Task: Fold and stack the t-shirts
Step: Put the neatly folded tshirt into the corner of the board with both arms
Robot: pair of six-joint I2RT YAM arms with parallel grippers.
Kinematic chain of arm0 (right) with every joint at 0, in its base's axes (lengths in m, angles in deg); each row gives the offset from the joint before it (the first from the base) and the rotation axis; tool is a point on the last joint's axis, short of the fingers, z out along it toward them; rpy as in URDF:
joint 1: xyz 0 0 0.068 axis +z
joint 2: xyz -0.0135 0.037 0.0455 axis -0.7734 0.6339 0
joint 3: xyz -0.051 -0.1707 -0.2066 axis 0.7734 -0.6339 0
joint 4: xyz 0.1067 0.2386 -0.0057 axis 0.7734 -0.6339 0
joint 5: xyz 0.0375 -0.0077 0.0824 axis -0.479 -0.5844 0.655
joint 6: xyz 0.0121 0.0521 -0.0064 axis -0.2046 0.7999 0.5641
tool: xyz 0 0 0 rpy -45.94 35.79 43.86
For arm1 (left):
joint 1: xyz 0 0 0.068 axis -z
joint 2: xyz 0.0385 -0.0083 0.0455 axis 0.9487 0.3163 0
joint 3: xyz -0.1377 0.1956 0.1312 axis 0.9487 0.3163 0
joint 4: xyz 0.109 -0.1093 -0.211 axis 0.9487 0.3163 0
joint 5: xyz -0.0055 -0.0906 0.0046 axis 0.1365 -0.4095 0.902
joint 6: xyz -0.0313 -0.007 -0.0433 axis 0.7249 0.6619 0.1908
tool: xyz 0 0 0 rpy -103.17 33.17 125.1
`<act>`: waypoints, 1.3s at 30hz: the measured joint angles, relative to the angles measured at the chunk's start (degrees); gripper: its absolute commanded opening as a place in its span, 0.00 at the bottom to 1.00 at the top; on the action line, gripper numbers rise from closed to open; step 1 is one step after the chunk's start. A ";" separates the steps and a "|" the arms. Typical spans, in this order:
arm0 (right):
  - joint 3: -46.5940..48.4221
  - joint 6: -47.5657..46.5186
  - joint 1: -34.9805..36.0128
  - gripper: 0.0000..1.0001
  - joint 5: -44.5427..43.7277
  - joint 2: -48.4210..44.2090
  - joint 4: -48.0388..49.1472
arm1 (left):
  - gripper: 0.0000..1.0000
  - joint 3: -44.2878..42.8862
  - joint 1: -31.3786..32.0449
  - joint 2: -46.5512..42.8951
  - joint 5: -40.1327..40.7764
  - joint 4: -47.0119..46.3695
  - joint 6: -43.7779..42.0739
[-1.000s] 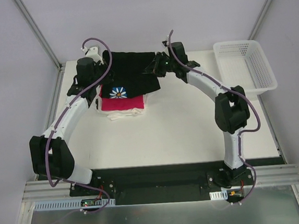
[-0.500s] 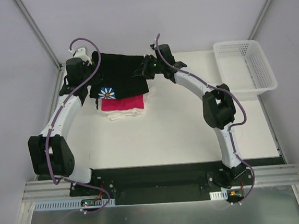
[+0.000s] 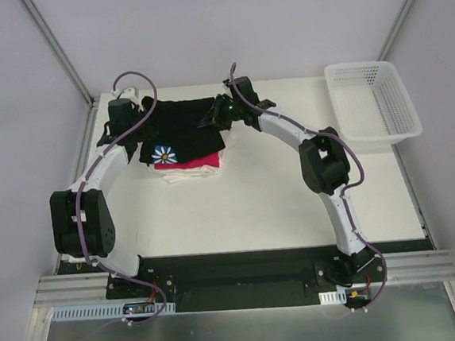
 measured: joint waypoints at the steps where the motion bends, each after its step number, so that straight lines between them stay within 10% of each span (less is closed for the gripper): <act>1: -0.44 0.09 0.02 0.01 0.13 0.00 0.26 | 0.00 0.17 -0.17 0.28 -0.02 0.00 -0.02; 34: -11.21 1.11 -0.09 0.01 1.16 -3.67 4.24 | 0.00 1.25 -0.24 4.92 -4.94 -3.67 0.13; 39: -10.99 1.27 -0.31 0.38 1.29 -3.65 4.11 | 0.46 1.25 -0.26 5.64 -4.85 -4.22 0.22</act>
